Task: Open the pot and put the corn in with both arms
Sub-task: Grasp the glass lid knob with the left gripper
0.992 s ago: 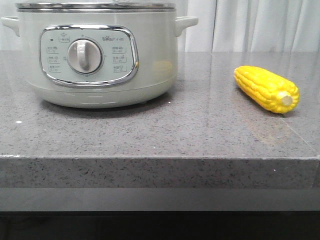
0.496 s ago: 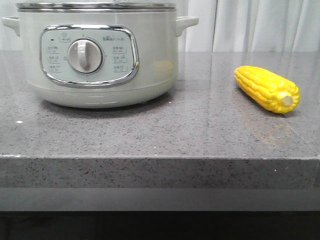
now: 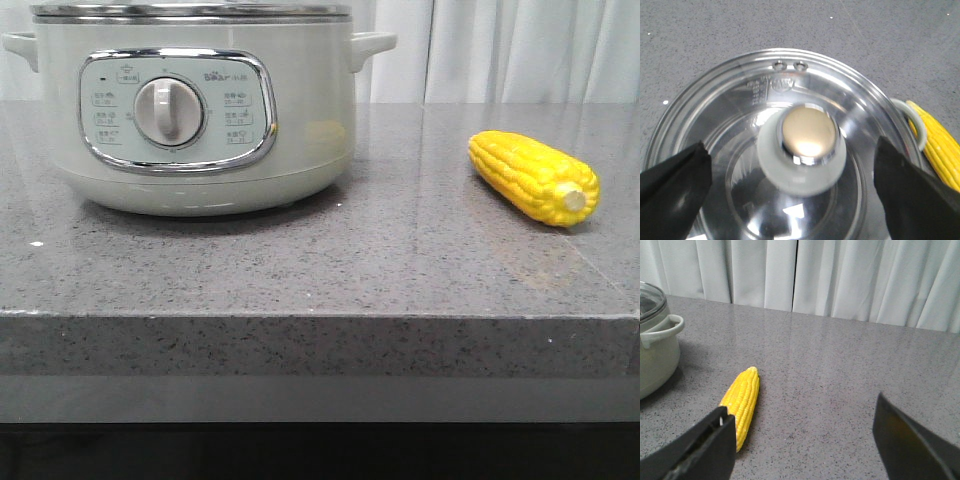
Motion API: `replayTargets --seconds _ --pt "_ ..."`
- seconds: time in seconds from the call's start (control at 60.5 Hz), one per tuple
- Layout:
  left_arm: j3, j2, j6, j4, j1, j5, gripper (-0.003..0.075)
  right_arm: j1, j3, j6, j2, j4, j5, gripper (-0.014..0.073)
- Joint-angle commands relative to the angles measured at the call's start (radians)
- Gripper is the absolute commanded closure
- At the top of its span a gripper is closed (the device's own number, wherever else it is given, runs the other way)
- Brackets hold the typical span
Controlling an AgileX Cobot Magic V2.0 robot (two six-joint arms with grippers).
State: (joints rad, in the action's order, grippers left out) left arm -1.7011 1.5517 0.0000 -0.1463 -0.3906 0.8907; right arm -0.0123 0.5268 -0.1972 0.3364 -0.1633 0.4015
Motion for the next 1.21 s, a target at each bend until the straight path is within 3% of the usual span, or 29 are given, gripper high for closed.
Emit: replayTargets --seconds 0.0,0.149,0.43,0.529,0.678,0.826,0.942,1.19 --pt "-0.110 0.036 0.000 -0.014 -0.007 -0.013 0.0101 -0.005 0.034 -0.010 0.015 0.006 -0.073 0.0013" --pt "-0.186 0.124 0.000 -0.023 -0.007 0.010 0.0101 -0.005 0.034 -0.010 0.015 0.006 -0.073 0.0013" --pt "-0.188 0.157 0.019 -0.031 -0.007 0.010 0.0115 -0.005 0.034 -0.010 0.015 0.006 -0.075 0.0013" --pt "-0.188 0.157 0.021 -0.031 -0.007 0.008 0.0192 -0.005 0.034 -0.010 0.015 0.006 -0.075 0.0013" --pt "-0.188 0.157 0.023 -0.031 -0.007 0.008 0.0414 -0.005 0.034 -0.010 0.015 0.006 -0.075 0.0013" --pt "-0.188 0.157 0.023 -0.031 -0.007 0.006 0.0552 -0.005 0.034 -0.010 0.015 0.006 -0.075 0.0013" --pt "-0.188 0.155 0.023 -0.031 -0.007 0.004 0.0596 -0.005 0.034 -0.010 0.015 0.006 -0.075 0.0013" --pt "-0.257 0.132 0.032 -0.031 -0.007 0.017 0.0596 -0.005 0.034 -0.010 0.015 0.006 -0.075 0.0013"
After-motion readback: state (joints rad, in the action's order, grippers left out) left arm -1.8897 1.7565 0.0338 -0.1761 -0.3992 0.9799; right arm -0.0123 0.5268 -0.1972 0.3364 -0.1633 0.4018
